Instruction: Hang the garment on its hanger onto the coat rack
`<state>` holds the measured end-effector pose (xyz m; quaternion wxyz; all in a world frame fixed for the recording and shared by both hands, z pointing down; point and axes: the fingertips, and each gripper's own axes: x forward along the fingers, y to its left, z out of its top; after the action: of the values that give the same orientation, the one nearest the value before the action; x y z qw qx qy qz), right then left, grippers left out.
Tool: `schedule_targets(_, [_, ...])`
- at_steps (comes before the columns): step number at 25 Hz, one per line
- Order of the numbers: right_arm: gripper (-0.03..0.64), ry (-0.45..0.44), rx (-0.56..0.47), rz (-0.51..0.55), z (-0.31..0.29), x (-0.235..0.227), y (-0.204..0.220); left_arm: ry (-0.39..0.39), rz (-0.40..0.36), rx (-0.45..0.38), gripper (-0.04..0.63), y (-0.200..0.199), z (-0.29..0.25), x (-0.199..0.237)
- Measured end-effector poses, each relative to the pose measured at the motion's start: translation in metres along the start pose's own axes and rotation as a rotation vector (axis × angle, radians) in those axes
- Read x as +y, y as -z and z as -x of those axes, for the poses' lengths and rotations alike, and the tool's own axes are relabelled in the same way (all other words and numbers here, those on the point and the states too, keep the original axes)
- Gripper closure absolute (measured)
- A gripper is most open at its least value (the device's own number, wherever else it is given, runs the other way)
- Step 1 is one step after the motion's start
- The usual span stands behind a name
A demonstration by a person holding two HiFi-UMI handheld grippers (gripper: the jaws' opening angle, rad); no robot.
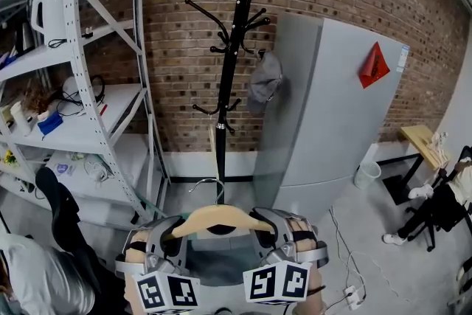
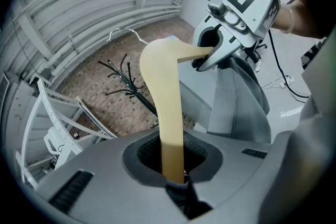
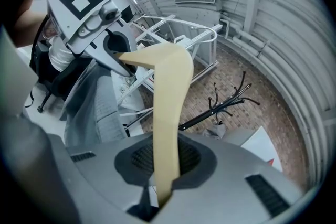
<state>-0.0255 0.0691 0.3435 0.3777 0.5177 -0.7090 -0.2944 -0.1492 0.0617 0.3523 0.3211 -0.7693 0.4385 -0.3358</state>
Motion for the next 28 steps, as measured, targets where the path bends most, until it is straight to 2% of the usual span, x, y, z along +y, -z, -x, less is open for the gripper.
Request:
schedule_targets(14, [0.568,0.014,0.048,-0.046,-0.064,-0.017,0.008,0.0,0.008,-0.037,0.56,0.012,-0.063,0.026])
schedule_targets(28, [0.569,0.006,0.012,-0.034,-0.152,-0.074,0.024,-0.018,0.003,-0.04,0.56,-0.001,-0.156,0.066])
